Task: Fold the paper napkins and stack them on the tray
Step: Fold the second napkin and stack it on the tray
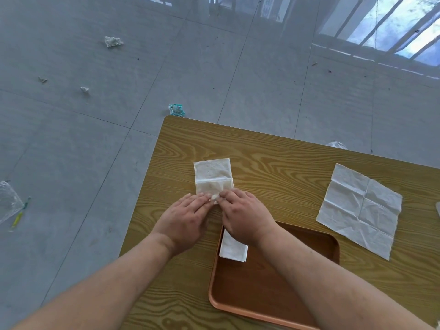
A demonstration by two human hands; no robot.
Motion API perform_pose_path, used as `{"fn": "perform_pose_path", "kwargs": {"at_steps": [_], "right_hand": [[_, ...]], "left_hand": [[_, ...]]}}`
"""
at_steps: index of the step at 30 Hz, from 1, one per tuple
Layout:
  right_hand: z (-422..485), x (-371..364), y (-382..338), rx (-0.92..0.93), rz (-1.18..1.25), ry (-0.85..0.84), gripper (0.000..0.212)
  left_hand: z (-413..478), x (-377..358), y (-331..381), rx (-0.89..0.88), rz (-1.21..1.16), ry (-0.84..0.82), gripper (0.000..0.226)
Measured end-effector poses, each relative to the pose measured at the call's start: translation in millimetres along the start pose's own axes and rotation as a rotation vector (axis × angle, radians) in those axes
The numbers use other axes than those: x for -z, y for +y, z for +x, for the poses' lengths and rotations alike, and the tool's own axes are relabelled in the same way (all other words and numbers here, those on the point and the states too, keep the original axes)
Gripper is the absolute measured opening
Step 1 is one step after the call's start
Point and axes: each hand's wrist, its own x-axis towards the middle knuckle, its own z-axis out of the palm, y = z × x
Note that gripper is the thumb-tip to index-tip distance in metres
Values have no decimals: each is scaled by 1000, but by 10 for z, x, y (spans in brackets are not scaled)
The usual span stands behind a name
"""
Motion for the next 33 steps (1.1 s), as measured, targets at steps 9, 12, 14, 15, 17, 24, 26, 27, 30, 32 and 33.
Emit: {"fn": "perform_pose_path", "kwargs": {"at_steps": [9, 12, 14, 15, 17, 24, 26, 27, 30, 32, 33], "right_hand": [[-89, 33, 129, -75, -27, 26, 36], [-28, 36, 96, -119, -38, 70, 23], [42, 44, 75, -141, -41, 92, 16], [81, 47, 62, -145, -48, 96, 13], [152, 56, 35, -148, -74, 93, 7], [172, 97, -5, -108, 55, 114, 12], [122, 114, -17, -95, 122, 96, 16], [96, 121, -19, -92, 146, 77, 18], [61, 133, 18, -101, 180, 3, 31], [89, 144, 53, -144, 243, 0, 29], [116, 160, 65, -185, 302, 12, 23]], "left_hand": [[58, 74, -94, 84, 73, -18, 35], [165, 130, -36, 125, 126, -80, 38], [220, 146, -13, 147, 132, -96, 42], [244, 148, -5, 155, 135, -102, 42], [285, 147, 6, 162, 142, -108, 41], [297, 150, -10, 193, 94, -86, 50], [291, 160, -46, 197, 69, -91, 38], [291, 170, -66, 206, 41, -94, 30], [303, 217, -106, 247, -71, -94, 18], [313, 240, -128, 299, -151, -71, 18], [316, 245, -139, 326, -189, -59, 17]]}}
